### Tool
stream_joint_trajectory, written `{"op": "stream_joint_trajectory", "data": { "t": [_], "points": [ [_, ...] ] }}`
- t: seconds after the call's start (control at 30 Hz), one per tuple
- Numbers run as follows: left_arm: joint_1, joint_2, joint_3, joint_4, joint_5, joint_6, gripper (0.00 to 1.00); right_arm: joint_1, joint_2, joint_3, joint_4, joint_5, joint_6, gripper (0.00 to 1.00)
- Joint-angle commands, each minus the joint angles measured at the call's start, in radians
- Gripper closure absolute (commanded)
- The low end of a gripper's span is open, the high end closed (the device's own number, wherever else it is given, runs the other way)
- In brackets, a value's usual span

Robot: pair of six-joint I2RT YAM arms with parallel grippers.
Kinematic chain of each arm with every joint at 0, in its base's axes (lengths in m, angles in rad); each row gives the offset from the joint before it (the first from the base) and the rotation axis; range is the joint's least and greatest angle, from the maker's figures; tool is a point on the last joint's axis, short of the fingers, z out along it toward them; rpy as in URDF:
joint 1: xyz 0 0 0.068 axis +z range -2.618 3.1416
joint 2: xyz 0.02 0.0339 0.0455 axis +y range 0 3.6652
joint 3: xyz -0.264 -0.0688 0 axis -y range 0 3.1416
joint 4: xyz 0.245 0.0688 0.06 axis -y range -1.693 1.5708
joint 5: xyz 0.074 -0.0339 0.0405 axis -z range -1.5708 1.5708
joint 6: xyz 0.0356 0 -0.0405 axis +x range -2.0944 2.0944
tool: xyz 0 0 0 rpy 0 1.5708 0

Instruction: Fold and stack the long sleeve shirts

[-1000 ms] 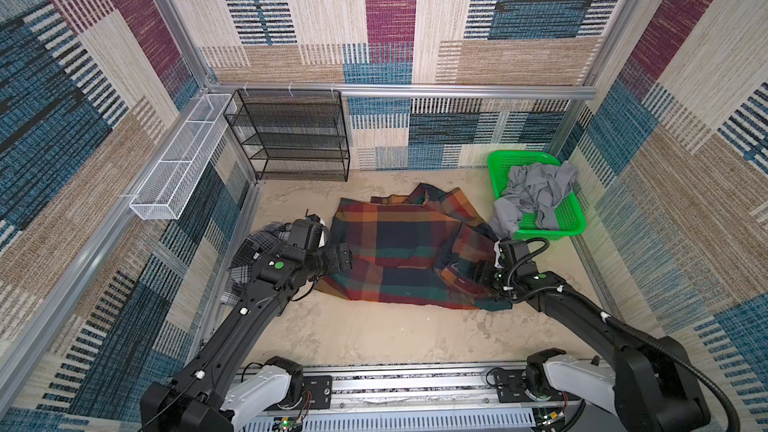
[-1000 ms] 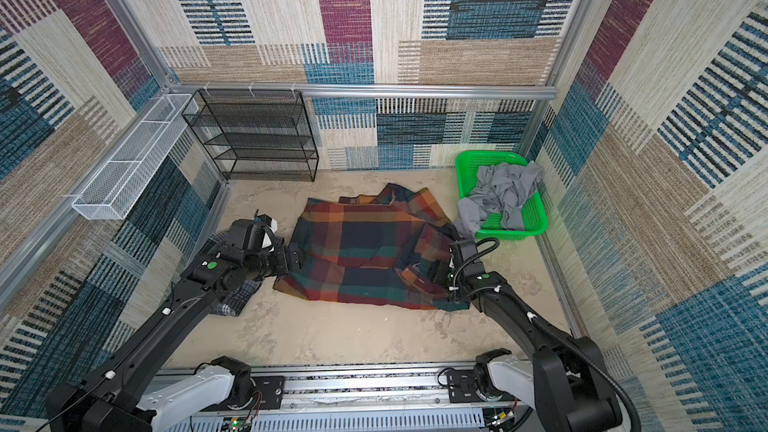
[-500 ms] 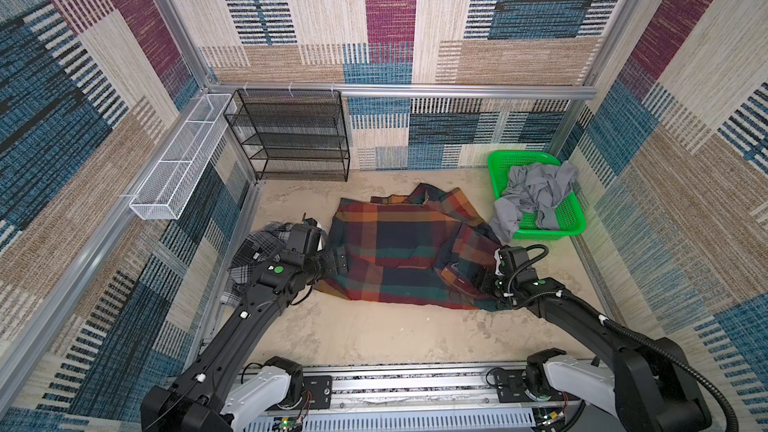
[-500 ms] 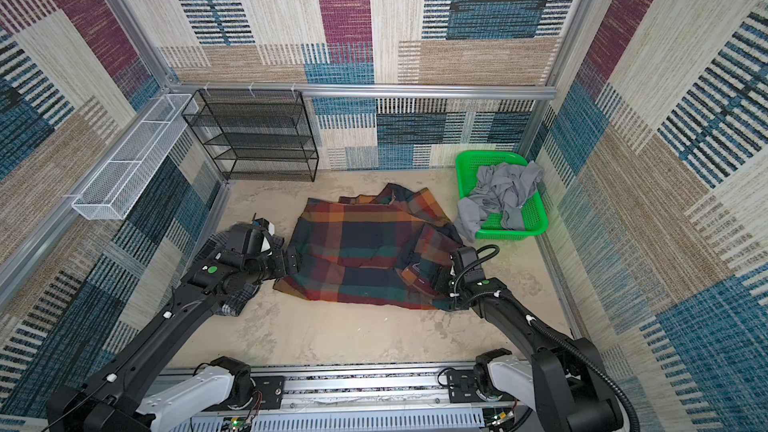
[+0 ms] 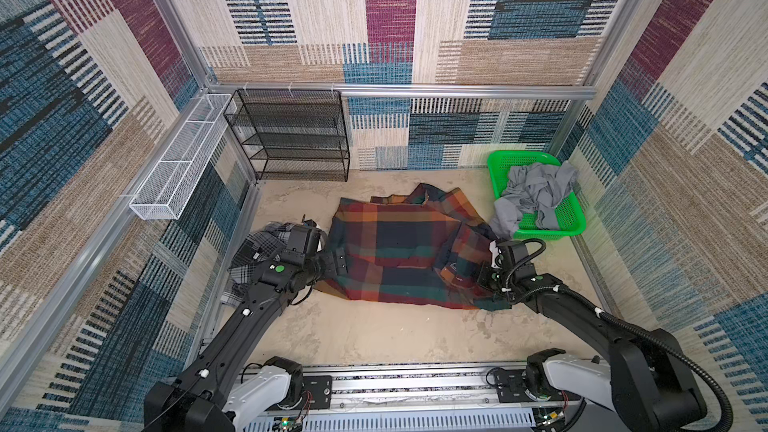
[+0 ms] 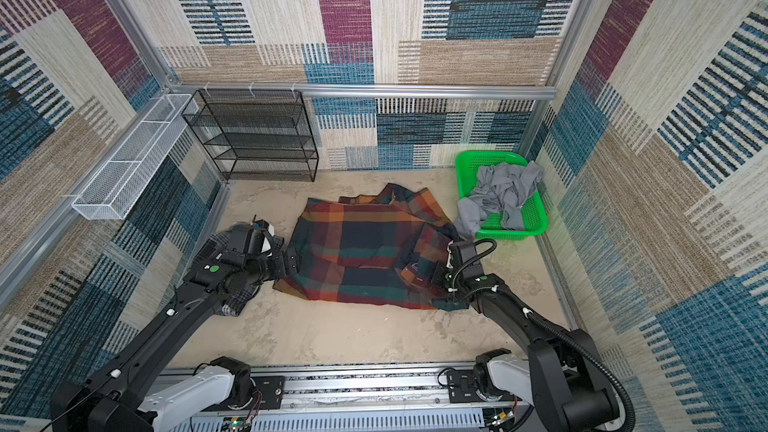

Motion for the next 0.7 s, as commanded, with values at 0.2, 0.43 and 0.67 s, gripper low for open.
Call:
{"op": "stream_joint_trajectory", "data": {
  "t": [0.2,0.43,0.67],
  "points": [
    [0.007,0.007,0.002,0.025,0.026,0.025,0.01,-0.002,0.025,0.149,0.002,0.062,-0.073,1.00],
    [0.016,-0.028,-0.005,0.045,0.044,0.032,0.01,-0.053,0.104,0.463,-0.060,0.071,-0.121,1.00],
    [0.027,-0.064,-0.013,0.054,0.034,0.036,0.01,-0.098,0.224,0.739,-0.091,0.081,-0.150,1.00]
  ]
}}
